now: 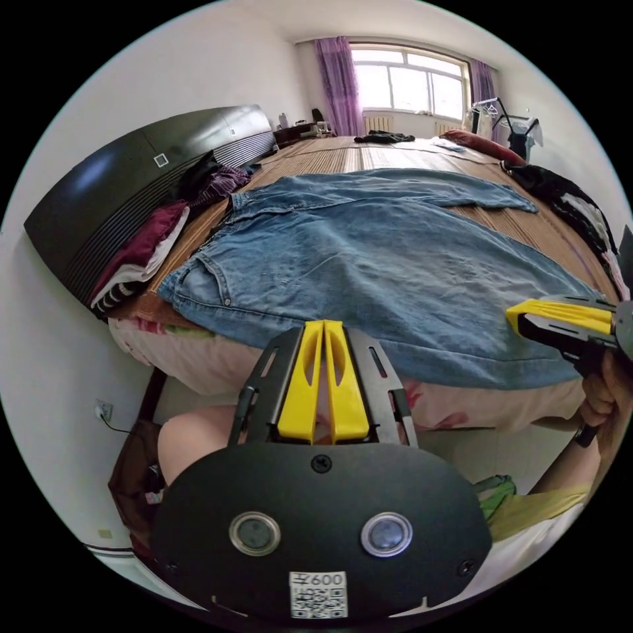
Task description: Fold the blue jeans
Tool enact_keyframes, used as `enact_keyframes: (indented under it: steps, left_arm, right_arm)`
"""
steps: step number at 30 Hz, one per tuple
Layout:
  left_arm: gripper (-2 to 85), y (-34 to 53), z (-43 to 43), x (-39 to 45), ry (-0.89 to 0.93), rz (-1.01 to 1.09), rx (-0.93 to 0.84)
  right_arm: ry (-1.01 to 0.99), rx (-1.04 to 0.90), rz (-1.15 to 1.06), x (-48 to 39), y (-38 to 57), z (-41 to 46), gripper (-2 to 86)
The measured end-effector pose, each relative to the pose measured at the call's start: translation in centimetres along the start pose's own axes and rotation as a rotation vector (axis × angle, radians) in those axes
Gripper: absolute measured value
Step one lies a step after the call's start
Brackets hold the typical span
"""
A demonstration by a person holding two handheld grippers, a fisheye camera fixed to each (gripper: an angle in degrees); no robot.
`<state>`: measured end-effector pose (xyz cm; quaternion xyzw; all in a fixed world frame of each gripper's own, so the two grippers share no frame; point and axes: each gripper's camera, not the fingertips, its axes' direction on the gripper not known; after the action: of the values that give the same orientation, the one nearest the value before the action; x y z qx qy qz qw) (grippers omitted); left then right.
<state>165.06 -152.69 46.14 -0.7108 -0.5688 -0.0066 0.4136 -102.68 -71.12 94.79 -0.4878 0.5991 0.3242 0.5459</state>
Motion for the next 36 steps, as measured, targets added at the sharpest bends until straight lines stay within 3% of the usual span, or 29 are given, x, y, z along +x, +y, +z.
enact_keyframes:
  steps: [16,28,36]
  left_arm:
    - [0.9,-4.3,-5.4,2.7,0.017,-0.056,0.008]
    - [1.0,-5.5,-9.5,3.2,0.067,-0.048,0.006]
    - [1.0,-4.8,-11.5,5.7,-0.013,-0.02,-0.003]
  right_arm:
    - [-0.075,0.032,0.088,4.0,4.9,3.3,-0.8]
    - [-0.012,0.072,-0.007,4.1,8.8,4.1,-0.8]
    - [-0.01,0.084,-0.002,4.8,10.9,4.2,-0.9]
